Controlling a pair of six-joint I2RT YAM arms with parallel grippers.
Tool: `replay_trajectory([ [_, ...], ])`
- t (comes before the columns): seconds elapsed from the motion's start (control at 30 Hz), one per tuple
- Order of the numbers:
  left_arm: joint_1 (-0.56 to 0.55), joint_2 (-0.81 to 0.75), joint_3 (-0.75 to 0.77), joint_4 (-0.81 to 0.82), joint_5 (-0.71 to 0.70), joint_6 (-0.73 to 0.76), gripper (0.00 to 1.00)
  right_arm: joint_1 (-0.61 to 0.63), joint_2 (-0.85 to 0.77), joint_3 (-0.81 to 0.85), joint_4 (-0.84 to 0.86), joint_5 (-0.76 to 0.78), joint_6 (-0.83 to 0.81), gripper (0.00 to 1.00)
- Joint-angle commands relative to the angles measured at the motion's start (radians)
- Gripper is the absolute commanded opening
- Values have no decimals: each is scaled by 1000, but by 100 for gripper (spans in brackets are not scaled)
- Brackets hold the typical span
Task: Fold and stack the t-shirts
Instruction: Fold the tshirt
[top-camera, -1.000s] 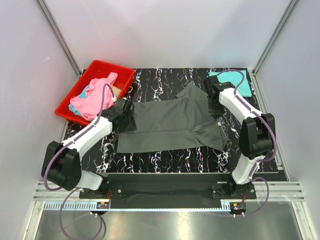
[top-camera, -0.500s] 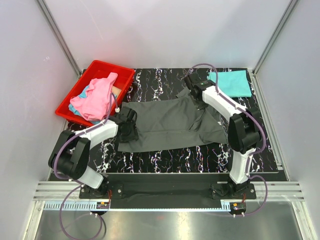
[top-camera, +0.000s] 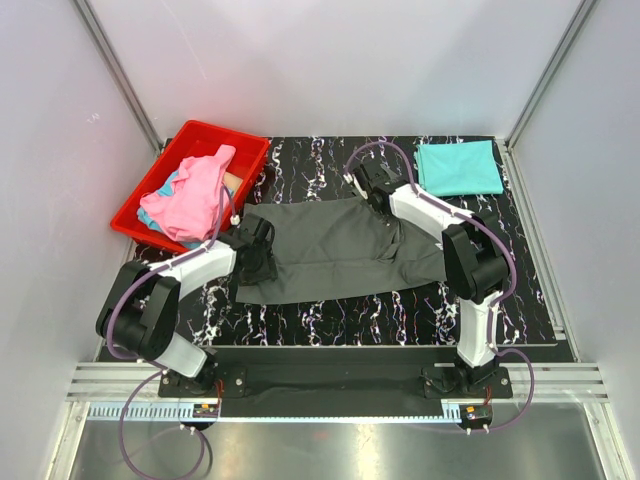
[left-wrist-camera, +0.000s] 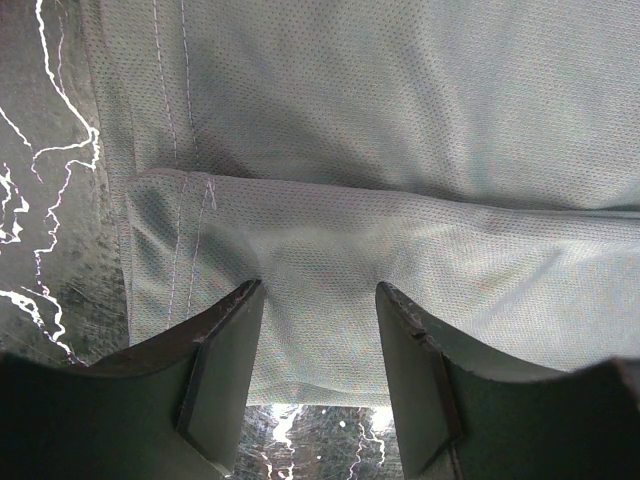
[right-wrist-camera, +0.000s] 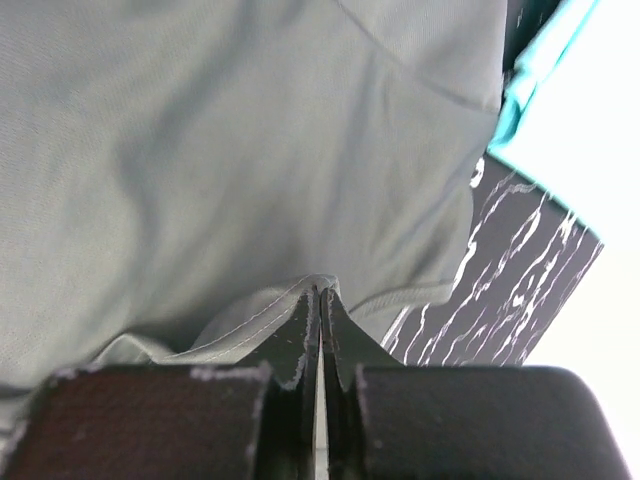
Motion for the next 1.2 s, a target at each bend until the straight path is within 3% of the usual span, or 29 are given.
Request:
replay_trajectory([
  [0.0,-2,17,-40,8,-41,-10,56,11,-59,-4,119,-34,-99,4],
  [0.07,-8,16,-40,9,-39,-14,56,22,-63,-2,119,-82,-111,8],
  [0.13,-13,16,-40,8,-39,-15,56,33,-60,-8,119,-73,-129,19],
  [0.2,-19,12,-43,11,-41,-17,56,45,-62,-5,121,-35,-104,32],
  [0.23,-19,8,-44,14,-39,-17,56,47,-69,1,116,15,-74,44],
  [0.3,-19,5,-39,19,-30,-18,56,45,-85,76,52,92,95,54],
  [0.33,-22,0,-37,20,-27,-18,56,40,-85,117,-77,135,175,61],
  [0.4,-24,-11,-34,25,-25,-18,57,-11,-73,299,-292,191,596,67],
  [0.43,-24,-14,-31,26,-28,-17,57,-53,-62,346,-544,144,762,68],
  [0.47,-24,-11,-28,25,-33,-15,57,-91,-69,358,-618,80,1014,67],
  [0.5,-24,-11,-24,23,-34,-11,57,-170,-83,314,-660,-70,1091,62],
  [0.6,-24,-21,-22,28,-31,-7,57,-249,-140,146,-682,-238,1223,50],
  [0.67,-24,-29,-31,43,-27,-10,57,-315,-166,26,-718,-233,1317,50],
  [0.83,-24,-38,-31,36,-27,-3,57,-496,-293,-253,-532,-372,1331,50],
  [0.97,-24,-54,-36,28,-33,-3,58,-637,-335,-300,-514,-337,1342,53],
  [1.17,-24,-44,-27,19,-48,-3,58,-679,-335,-375,-389,-401,1375,53],
])
